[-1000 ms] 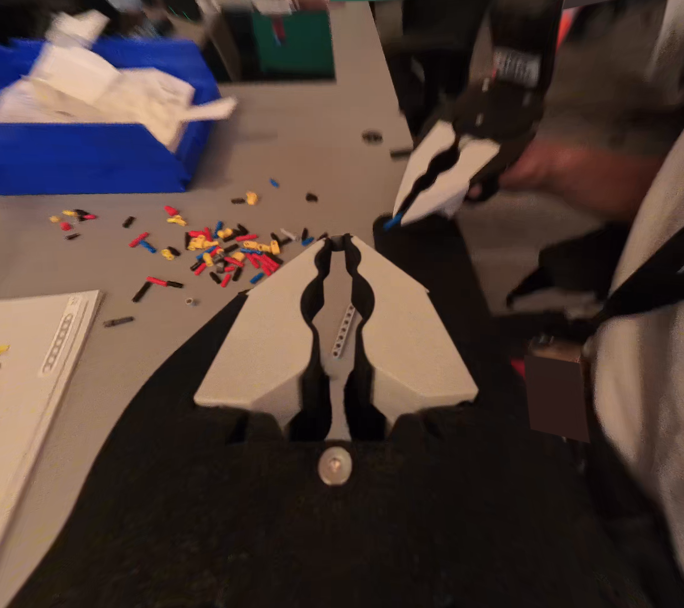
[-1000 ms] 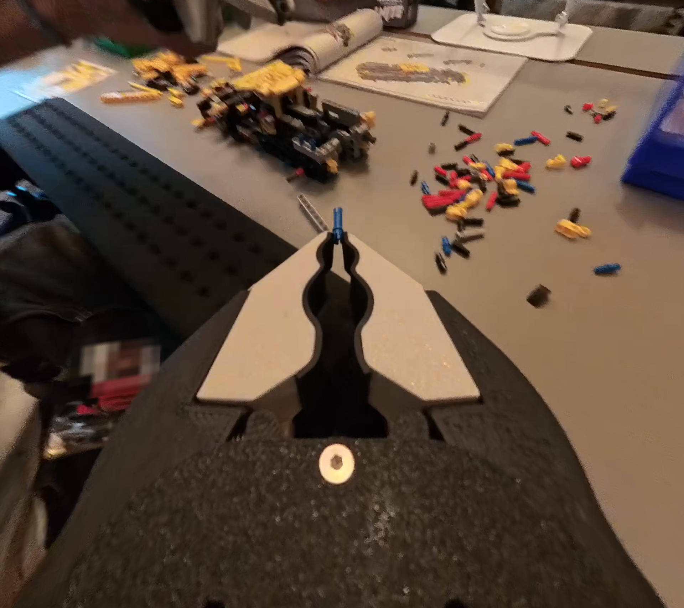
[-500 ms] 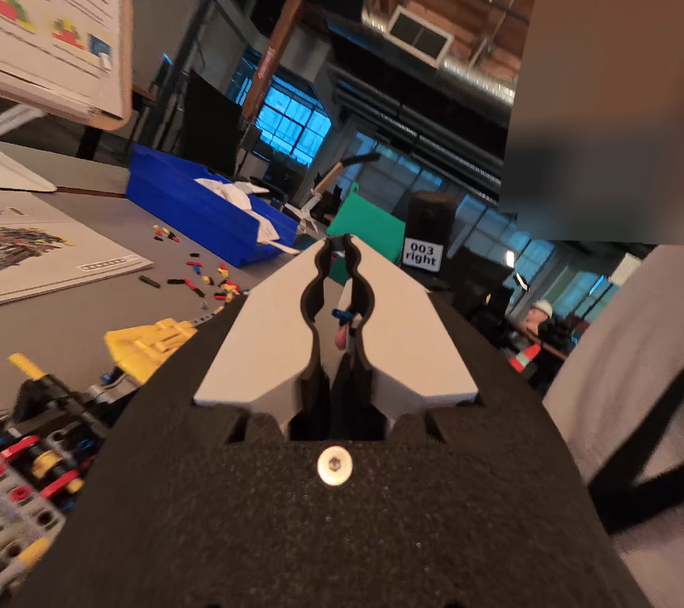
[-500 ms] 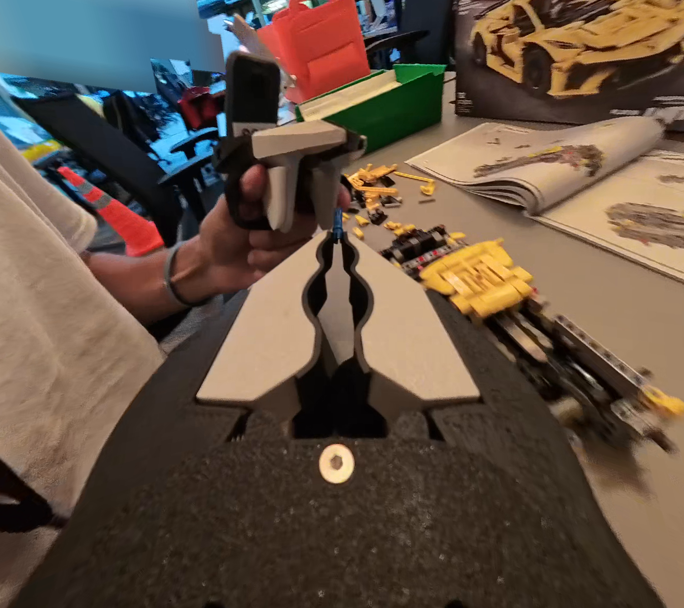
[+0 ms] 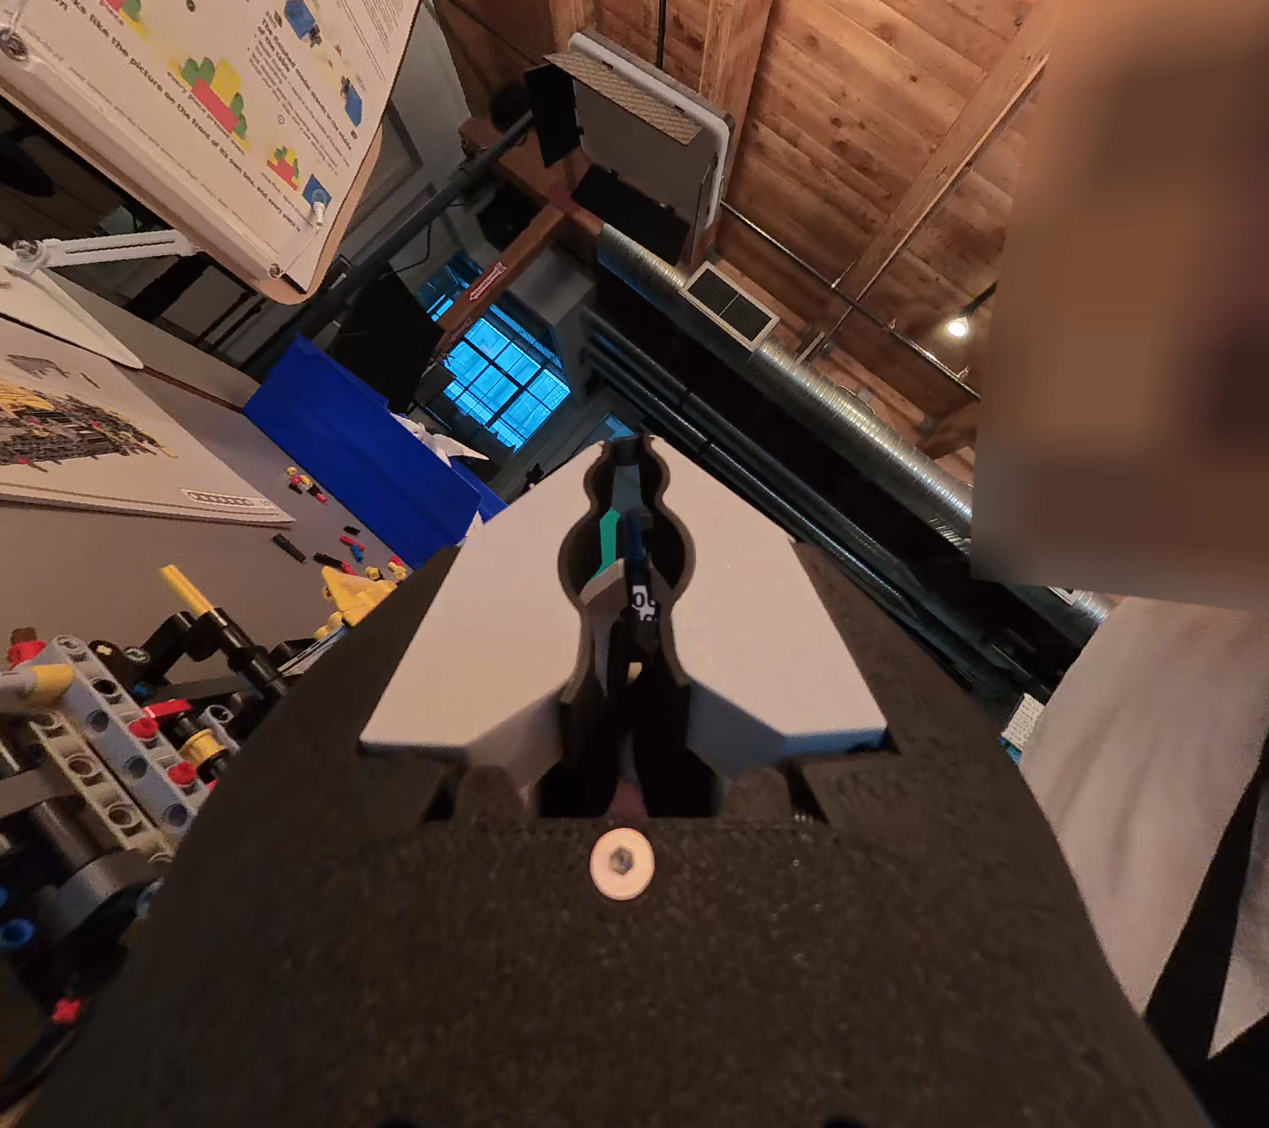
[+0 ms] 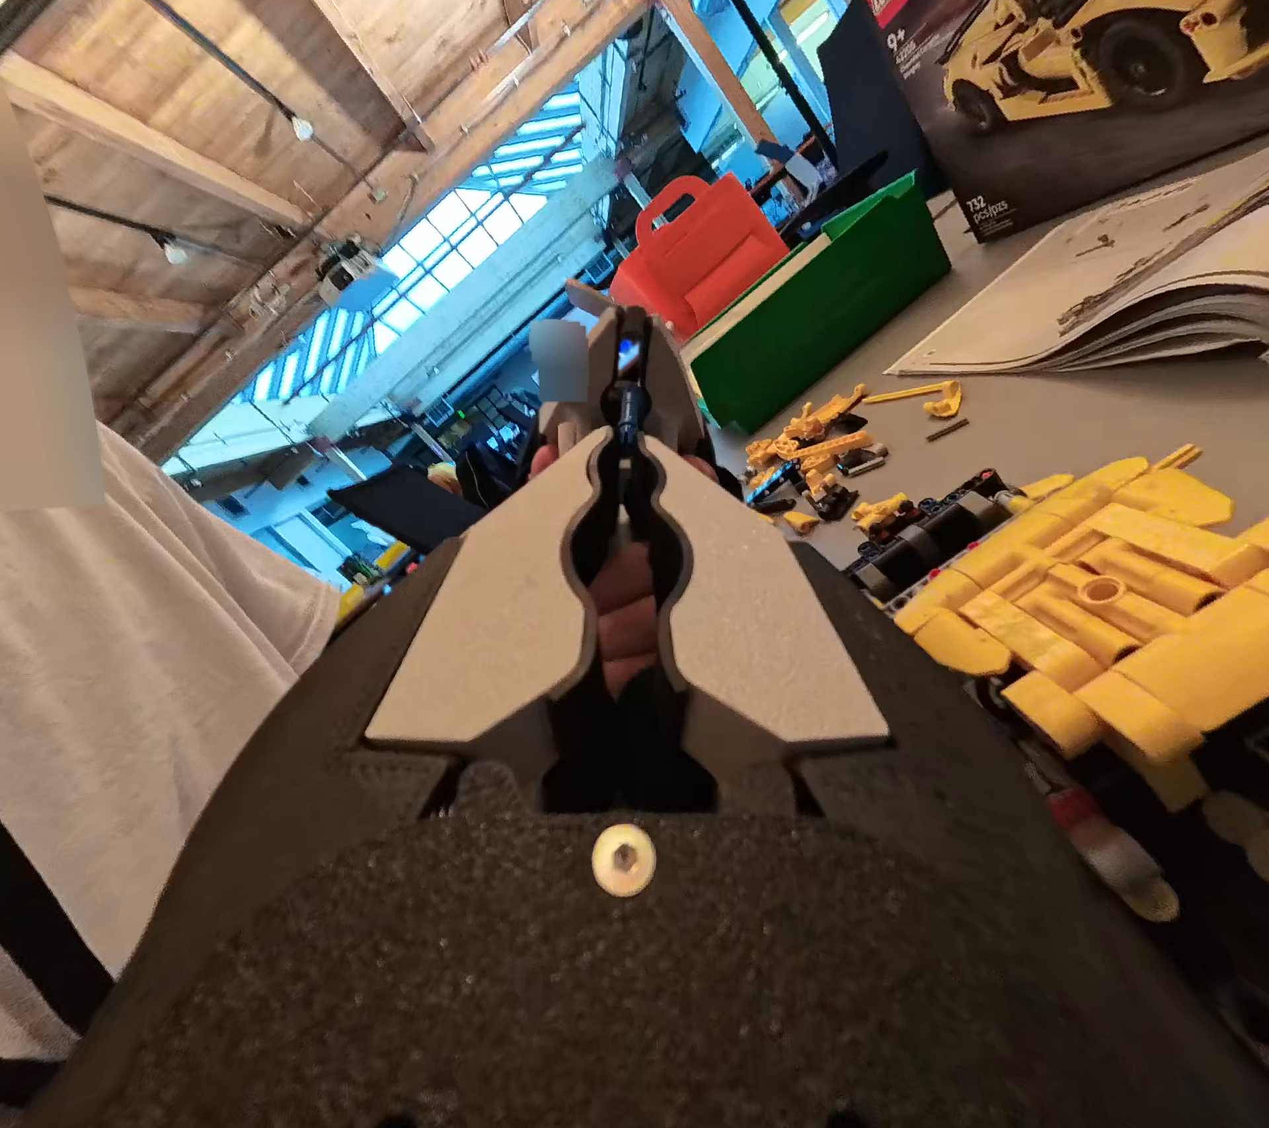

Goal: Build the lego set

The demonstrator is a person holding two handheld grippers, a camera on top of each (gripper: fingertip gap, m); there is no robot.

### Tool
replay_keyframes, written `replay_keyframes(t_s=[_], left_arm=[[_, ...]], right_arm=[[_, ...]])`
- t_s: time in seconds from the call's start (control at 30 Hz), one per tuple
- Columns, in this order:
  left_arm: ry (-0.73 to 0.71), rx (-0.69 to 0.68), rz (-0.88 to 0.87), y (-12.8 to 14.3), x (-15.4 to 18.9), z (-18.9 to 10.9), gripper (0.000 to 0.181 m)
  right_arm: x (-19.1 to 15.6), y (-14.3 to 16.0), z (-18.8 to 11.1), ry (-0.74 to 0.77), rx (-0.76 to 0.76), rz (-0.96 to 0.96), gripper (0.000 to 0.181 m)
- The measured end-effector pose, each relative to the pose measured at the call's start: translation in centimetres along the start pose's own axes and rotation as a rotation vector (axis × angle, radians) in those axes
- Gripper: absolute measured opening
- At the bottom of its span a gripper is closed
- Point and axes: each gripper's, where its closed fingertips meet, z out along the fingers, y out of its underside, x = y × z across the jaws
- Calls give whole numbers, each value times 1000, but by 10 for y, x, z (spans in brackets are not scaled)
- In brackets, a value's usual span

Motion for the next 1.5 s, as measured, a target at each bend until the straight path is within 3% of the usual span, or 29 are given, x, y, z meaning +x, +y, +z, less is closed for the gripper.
replay_keyframes(t_s=[0.2, 0.57, 0.8, 0.97, 1.17, 1.5], left_arm=[[0, -17, 23, 8, 2, 5, 7], [-16, -54, 35, 20, 1, 11, 7], [-28, 124, -132, 20, -6, 13, 7], [-85, 151, -91, 24, -12, 16, 7], [-93, 280, -209, 25, -21, 17, 7], [-113, 278, -231, 30, -21, 19, 8]], right_arm=[[0, -12, -8, 10, 96, -1, 2], [0, -17, -15, 11, 128, 9, 3], [7, -18, -17, 272, 124, -278, 3], [12, -20, -22, 360, 129, -334, 3], [20, -19, -24, 496, 94, -439, 3], [21, -21, -29, 629, 66, -609, 3]])
